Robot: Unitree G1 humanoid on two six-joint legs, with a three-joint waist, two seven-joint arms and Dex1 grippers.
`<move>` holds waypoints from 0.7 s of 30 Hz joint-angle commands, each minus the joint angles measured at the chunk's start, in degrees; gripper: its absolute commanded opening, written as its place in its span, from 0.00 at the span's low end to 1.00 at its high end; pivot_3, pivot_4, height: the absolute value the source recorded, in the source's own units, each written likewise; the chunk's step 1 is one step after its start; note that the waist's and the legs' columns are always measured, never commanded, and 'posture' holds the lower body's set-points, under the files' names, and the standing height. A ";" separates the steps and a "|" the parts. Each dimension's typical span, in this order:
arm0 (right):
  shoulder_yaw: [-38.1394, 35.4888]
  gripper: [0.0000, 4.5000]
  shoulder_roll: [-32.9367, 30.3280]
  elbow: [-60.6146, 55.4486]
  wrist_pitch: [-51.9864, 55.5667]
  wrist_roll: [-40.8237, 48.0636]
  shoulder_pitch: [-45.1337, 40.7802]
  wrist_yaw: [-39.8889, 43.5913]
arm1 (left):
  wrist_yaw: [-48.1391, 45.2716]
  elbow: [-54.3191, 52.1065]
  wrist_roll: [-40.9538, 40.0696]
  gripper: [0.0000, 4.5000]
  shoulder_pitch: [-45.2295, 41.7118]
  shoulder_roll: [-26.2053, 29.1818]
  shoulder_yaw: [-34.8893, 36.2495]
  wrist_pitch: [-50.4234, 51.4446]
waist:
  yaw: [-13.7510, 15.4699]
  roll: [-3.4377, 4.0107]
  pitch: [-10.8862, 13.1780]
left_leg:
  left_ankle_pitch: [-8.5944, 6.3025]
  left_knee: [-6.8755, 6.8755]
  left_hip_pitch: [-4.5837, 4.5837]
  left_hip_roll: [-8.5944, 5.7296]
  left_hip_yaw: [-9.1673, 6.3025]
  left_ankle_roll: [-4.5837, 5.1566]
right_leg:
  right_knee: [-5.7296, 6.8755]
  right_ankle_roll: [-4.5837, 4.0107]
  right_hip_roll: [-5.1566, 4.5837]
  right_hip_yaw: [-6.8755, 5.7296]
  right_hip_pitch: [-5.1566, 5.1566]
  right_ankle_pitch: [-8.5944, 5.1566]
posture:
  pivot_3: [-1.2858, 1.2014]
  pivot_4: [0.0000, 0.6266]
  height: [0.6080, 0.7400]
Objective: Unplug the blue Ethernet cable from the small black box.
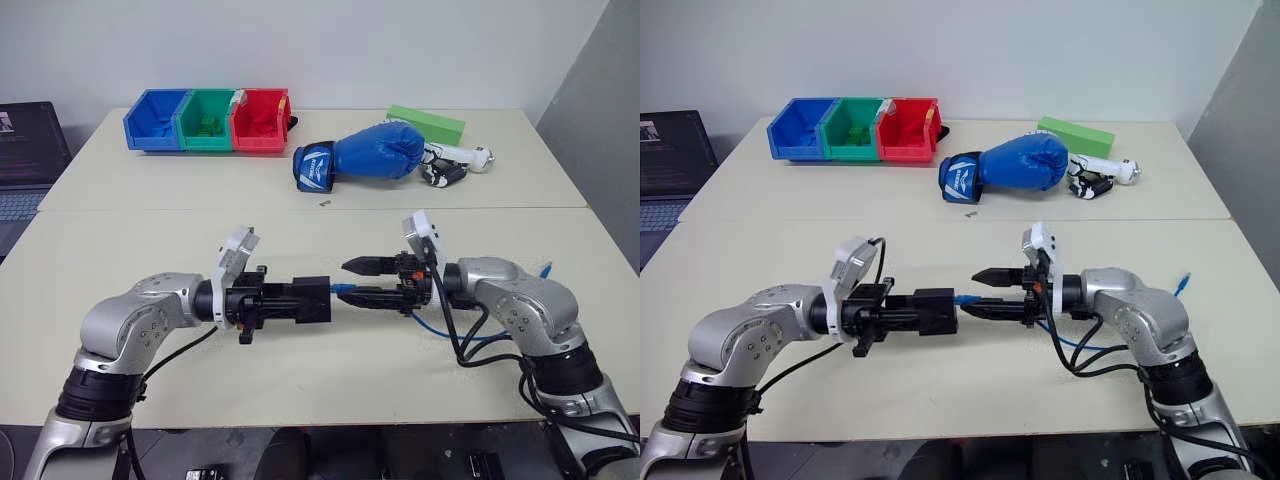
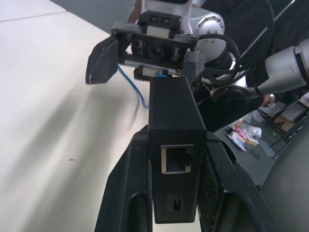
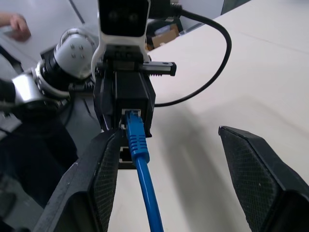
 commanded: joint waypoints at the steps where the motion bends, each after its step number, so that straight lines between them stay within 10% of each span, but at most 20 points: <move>1: -2.99 0.74 0.81 -2.66 5.13 6.00 -1.74 -1.64 | -1.17 -0.09 0.53 0.17 -0.77 0.13 0.22 -1.78 | -0.02 0.00 0.00 | 0.00 0.00 0.00 0.01 -0.01 0.00 | 0.00 0.00 0.01 -0.01 0.00 0.00 | 0.52 0.24 1.00; 21: -1.53 0.74 2.41 -3.52 5.93 4.92 -0.83 -6.38 | -0.39 -0.98 0.65 0.17 0.72 -0.20 0.87 -1.98 | -0.05 0.00 0.00 | -0.01 -0.03 0.00 0.02 -0.01 0.01 | 0.00 0.00 0.04 -0.02 -0.03 0.00 | 0.52 0.24 1.00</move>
